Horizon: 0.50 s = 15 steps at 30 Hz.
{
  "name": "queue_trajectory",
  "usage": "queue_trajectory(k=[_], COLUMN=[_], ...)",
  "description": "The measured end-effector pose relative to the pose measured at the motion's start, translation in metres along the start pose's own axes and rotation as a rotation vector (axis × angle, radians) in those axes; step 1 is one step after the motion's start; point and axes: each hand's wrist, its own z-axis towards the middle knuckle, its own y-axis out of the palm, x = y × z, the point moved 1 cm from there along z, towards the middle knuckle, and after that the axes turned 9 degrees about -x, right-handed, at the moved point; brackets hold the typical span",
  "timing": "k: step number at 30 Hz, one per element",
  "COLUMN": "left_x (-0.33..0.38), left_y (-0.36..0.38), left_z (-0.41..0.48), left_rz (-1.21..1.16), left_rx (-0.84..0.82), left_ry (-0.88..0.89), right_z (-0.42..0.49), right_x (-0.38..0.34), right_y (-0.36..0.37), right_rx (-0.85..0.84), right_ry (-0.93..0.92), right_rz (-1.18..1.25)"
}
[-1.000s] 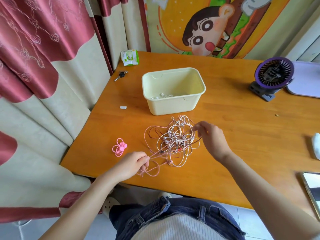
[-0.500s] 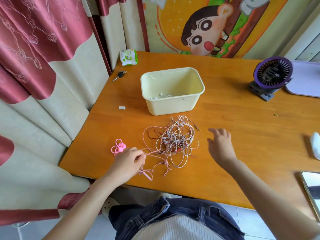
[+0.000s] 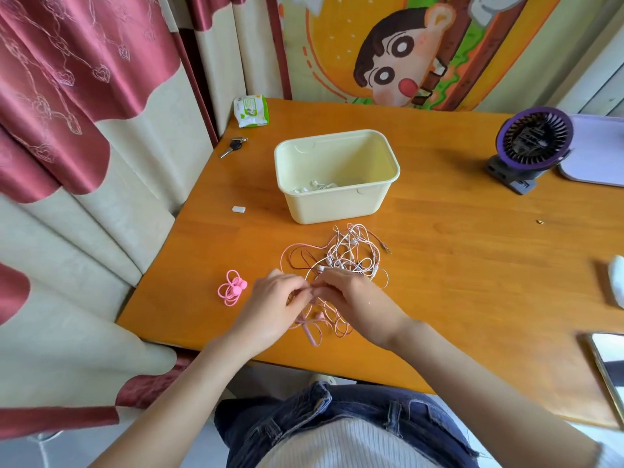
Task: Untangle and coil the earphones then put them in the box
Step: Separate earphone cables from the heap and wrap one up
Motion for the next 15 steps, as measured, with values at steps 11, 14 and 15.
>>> queue_trajectory(k=[11, 14, 15], left_x=[-0.052, -0.059, -0.059], left_y=[0.012, 0.016, 0.017], left_z=[-0.02, -0.026, -0.027], left_rz=[-0.034, -0.055, -0.052], left_rx=[-0.2, -0.229, -0.219], left_ry=[-0.294, -0.354, -0.361], right_z=[-0.015, -0.017, -0.017], right_x=[0.042, 0.057, 0.06], right_y=[-0.051, -0.056, -0.055], right_rx=[0.426, 0.467, 0.437], right_ry=[0.358, 0.473, 0.519], right_rz=[-0.024, -0.024, -0.059])
